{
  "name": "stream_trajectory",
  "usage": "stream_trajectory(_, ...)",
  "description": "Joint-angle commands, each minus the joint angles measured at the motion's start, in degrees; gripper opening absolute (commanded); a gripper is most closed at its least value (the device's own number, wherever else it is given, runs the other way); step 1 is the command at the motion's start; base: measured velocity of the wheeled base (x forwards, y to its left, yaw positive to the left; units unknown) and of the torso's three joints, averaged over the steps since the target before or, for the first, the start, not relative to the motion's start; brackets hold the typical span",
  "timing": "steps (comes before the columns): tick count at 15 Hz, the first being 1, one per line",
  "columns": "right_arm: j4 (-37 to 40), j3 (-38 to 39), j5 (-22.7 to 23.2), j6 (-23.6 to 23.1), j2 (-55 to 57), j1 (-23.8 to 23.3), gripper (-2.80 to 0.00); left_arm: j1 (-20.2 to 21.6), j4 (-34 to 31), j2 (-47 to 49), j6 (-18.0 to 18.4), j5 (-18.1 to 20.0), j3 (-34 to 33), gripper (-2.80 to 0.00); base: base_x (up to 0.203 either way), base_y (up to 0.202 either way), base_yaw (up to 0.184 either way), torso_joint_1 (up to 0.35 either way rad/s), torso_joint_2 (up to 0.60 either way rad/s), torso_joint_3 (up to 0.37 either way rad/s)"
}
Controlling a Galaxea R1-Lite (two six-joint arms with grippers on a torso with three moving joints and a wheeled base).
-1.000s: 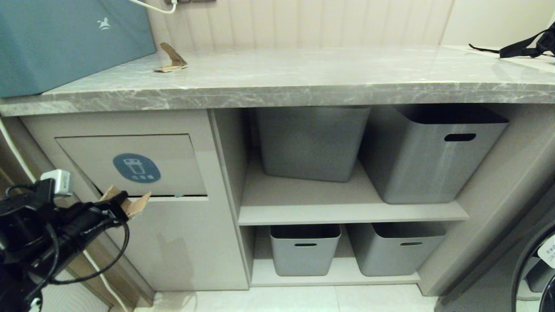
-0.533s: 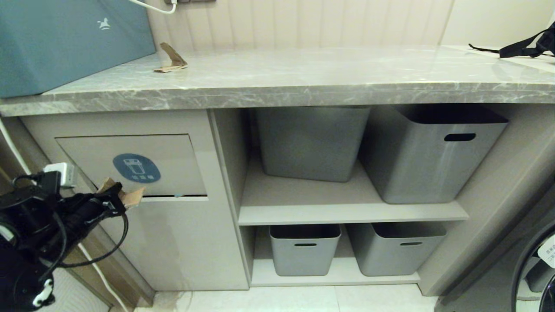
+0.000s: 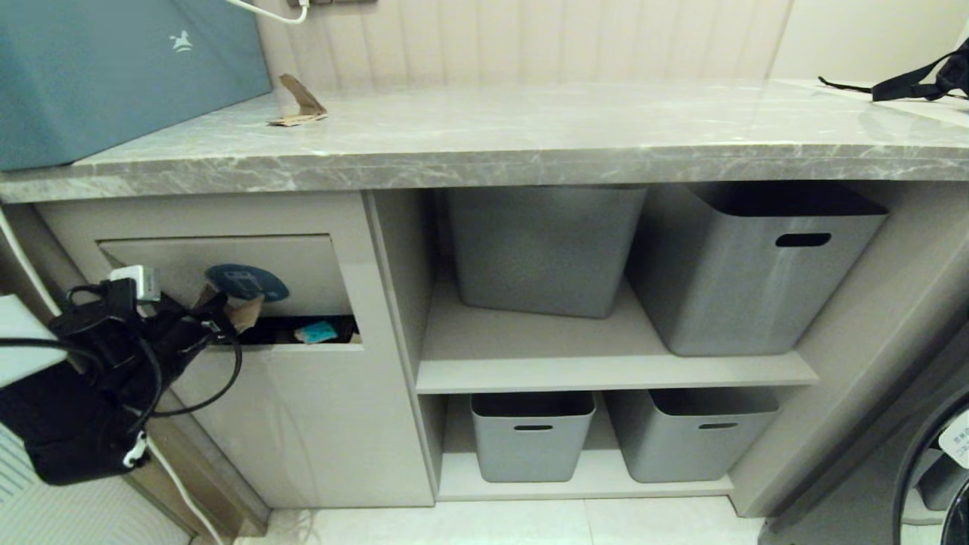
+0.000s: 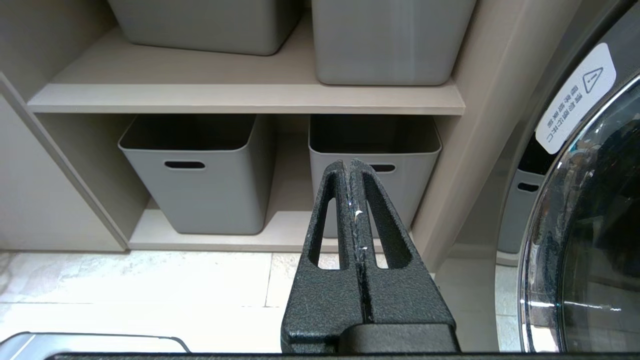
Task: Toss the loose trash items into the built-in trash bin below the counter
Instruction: Put the garbage in the trash can
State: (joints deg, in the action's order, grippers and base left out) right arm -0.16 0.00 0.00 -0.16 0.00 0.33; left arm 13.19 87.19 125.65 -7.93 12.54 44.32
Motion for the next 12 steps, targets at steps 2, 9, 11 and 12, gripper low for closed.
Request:
stream_trajectory(2,0.0,0.0,0.0,0.0,-0.1,0.0,-2.8,0.0,0.5,5.1,-1.1,0.1,6.1,-2.8,0.0,0.0,0.0,0.0,0.0,0.0)
stream_trajectory(9,0.0,0.0,0.0,0.0,-0.1,0.0,-2.8,-0.8,0.5,7.1,-3.9,0.1,8.9,-2.8,0.0,0.0,0.0,0.0,0.0,0.0)
stream_trajectory(11,0.0,0.0,0.0,0.0,-0.1,0.0,-2.8,-1.3,0.5,7.1,-4.2,0.0,9.3,0.0,0.0,0.0,0.0,0.0,0.0,0.0)
stream_trajectory(12,0.0,0.0,0.0,0.0,-0.1,0.0,-2.8,-1.6,0.5,7.1,-4.2,-0.3,9.8,0.0,0.0,0.0,0.0,0.0,0.0,0.0)
